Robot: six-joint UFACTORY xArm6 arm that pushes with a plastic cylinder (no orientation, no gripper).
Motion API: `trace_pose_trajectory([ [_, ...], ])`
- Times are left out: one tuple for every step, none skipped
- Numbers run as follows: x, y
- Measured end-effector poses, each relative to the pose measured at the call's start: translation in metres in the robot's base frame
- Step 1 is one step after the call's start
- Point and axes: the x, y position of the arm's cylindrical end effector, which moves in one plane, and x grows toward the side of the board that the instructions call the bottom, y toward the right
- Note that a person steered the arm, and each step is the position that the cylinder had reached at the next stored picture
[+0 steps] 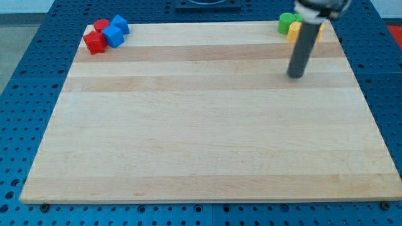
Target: Put the red star diagonally bottom right to the blue cube
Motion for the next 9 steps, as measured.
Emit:
trace_pose_trajectory([
  [0.016, -0.094],
  [0.031, -0.212],
  [0.029, -0.347],
  [0.007, -0.451],
  [0.003, -0.453],
  [-0.028, -0.452],
  [-0.097, -0.452],
  [-0.132, -0.452],
  [-0.145, -0.453],
])
